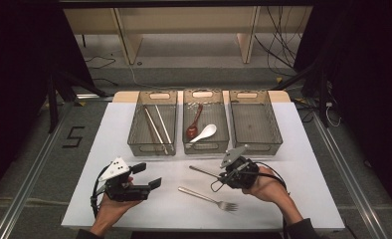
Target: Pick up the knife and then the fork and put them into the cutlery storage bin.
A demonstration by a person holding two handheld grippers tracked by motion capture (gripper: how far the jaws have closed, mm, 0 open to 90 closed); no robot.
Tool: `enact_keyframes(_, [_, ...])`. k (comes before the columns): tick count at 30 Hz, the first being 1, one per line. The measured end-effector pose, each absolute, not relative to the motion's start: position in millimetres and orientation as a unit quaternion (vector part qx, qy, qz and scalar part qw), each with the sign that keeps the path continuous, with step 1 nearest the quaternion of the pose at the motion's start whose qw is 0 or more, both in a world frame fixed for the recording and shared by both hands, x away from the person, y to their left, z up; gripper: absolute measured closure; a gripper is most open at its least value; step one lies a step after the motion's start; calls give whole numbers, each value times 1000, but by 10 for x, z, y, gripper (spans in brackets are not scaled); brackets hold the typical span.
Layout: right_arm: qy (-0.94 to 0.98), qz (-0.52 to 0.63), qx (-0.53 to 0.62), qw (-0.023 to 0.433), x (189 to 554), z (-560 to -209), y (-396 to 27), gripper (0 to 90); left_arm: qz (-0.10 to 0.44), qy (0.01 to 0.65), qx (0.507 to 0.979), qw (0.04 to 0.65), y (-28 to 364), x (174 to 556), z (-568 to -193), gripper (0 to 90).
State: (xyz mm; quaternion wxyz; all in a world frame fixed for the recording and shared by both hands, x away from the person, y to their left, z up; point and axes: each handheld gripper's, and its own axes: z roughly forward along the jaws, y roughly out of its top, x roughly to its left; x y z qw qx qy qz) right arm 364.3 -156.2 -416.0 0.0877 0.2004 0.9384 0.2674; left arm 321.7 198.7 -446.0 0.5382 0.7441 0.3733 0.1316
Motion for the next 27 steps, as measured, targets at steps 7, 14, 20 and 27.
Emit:
enact_keyframes(7, [925,288,224,102,3735,-4028,-1707,836,134,375,740,543,2002,3220,-4464,170])
enact_keyframes(14, [916,298,244,115,3819,-3930,-1814,836,135,377,739,542,2018,3223,-4465,169])
enact_keyframes(20, [908,304,260,125,3884,-3857,-1873,836,133,378,739,542,2020,3225,-4467,168])
enact_keyframes(27, [897,312,280,140,4007,-3751,-1940,837,132,380,737,543,2019,3225,-4466,169])
